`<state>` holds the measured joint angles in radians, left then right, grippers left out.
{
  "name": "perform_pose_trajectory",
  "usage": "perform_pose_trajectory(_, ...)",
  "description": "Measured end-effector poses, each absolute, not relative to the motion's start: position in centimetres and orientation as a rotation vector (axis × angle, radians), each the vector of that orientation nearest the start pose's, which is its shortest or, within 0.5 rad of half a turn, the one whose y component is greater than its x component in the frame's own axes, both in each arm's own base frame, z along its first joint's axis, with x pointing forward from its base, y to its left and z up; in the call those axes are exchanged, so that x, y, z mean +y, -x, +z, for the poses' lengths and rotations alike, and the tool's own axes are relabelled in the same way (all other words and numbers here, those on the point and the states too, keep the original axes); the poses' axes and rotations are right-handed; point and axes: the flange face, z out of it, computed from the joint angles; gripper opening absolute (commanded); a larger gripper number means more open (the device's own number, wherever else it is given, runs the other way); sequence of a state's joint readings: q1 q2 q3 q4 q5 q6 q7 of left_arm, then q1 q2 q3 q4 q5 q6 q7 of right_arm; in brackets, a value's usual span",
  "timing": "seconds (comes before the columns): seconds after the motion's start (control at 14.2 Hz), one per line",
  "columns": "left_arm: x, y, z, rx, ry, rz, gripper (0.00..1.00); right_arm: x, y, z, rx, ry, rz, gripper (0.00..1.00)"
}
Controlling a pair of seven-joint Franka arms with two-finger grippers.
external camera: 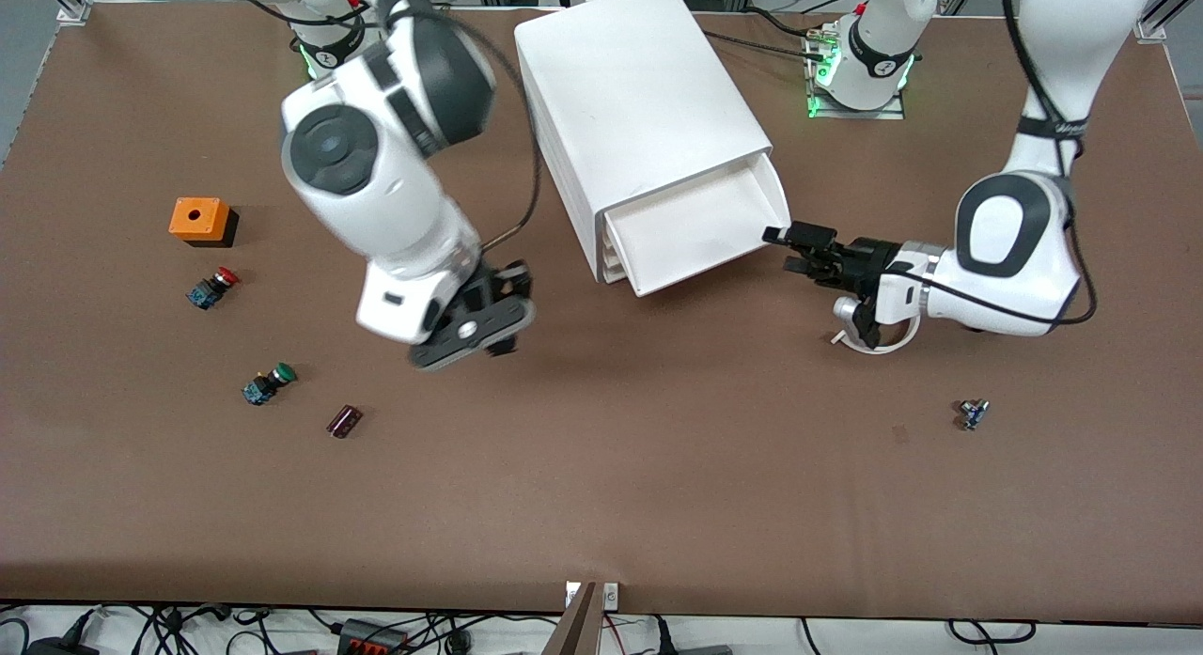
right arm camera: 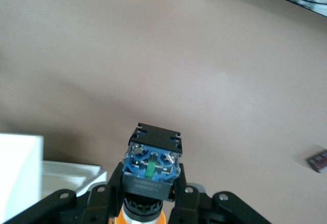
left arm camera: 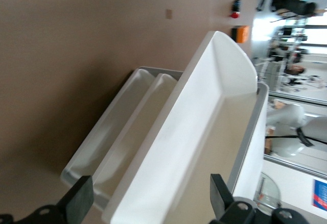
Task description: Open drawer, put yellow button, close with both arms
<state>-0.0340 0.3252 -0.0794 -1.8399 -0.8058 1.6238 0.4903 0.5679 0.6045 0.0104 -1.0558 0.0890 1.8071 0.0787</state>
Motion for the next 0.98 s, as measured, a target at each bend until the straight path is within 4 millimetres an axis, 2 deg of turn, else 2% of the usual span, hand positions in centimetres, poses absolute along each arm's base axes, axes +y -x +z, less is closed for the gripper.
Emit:
perform_pose_trajectory(0.14,-12.9,-56.9,38.8,-0.368,-2.358,-0.469,1.0,45.2,-58.7,50.5,-0.766,2.894,-0.174,0.08)
perform_pose_trajectory(0.28,-12.5,-57.4,42.6,-0.325,-2.533,-0.521,1.0,48.8,-56.1,50.8,-0.761,2.891,-0.207,0.08)
perform_pose_trajectory(0.49,-11.0,-58.8,48.5,-0.252,-2.809,-0.502,1.0,53.2,-52.6,50.2,-0.714,2.908,-0.232,0.08)
perform_pose_trajectory(0.56,-10.5,-59.2,49.9,-0.251,-2.874,-0.476,1.0,54.3,-51.7,49.8,-0.716,2.906,-0.232,0.08)
perform_pose_trajectory(0.7,-9.5,-60.3,51.3,-0.251,-2.975,-0.431,1.0,56.0,-50.4,48.7,-0.714,2.908,-0.217,0.08)
perform_pose_trajectory(0.98,-9.0,-62.6,51.2,-0.245,-3.012,-0.393,1.0,59.2,-48.3,45.3,-0.682,2.91,-0.202,0.08)
